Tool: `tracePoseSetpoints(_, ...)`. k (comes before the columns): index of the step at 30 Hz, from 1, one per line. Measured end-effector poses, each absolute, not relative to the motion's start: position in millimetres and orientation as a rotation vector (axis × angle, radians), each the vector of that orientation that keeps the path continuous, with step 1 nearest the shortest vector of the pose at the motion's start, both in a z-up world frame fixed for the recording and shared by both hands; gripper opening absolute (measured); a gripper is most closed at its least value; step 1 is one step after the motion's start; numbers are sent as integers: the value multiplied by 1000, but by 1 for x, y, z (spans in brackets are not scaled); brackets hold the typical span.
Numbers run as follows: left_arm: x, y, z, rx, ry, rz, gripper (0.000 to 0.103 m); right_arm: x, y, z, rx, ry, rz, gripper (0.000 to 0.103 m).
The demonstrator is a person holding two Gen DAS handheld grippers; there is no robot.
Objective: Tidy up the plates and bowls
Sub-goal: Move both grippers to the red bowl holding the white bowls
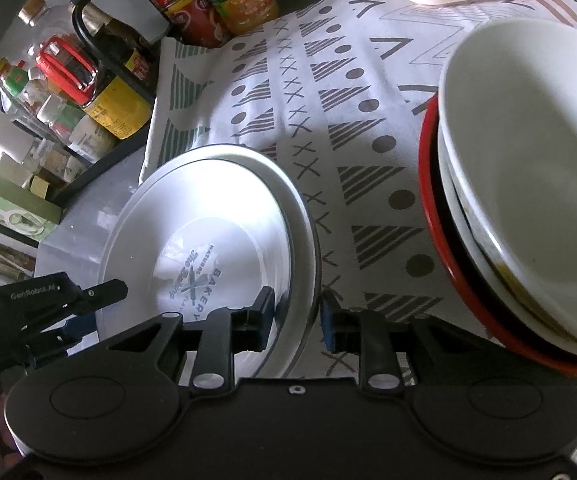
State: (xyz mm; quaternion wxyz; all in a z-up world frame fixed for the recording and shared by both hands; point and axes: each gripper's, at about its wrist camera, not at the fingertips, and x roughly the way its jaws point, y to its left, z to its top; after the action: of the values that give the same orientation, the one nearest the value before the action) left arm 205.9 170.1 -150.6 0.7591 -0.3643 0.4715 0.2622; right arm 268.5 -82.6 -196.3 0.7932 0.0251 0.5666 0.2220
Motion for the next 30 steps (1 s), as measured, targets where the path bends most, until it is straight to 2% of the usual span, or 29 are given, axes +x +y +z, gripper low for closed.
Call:
tracePoseSetpoints(3,209,168,-139,-767,1024,545,46,267,-82,-190,43,1201,492,35)
tracePoseSetpoints(4,210,167,-134,-762,1013,530,55,267,-82,-187,46,1191,501,38)
tracePoseSetpoints(5,211,166,-129,-756,1001,520,64,266,-82,-182,54,1176,516,47)
tracePoseSetpoints(6,212,166,-125,-752,994,516,68,266,-82,-178,57,1160,525,54)
tracePoseSetpoints(8,215,163,-116,-735,976,501,77,266,-82,-169,54,1127,536,60)
tracePoseSetpoints(11,221,158,-104,-719,956,466,82,266,-83,-155,69,1093,563,66)
tracePoseSetpoints(12,223,157,-101,-718,950,456,82,266,-83,-151,72,1081,566,75)
tracePoseSetpoints(14,226,154,-95,-716,935,440,85,264,-84,-140,56,1037,557,86)
tracePoseSetpoints(15,228,153,-93,-713,928,434,86,262,-85,-135,50,1015,559,88)
tracePoseSetpoints(21,239,139,-83,-687,923,380,89,260,-95,-111,80,950,567,95)
tracePoseSetpoints(30,257,104,-74,-645,939,271,90,261,-130,-99,135,922,466,99)
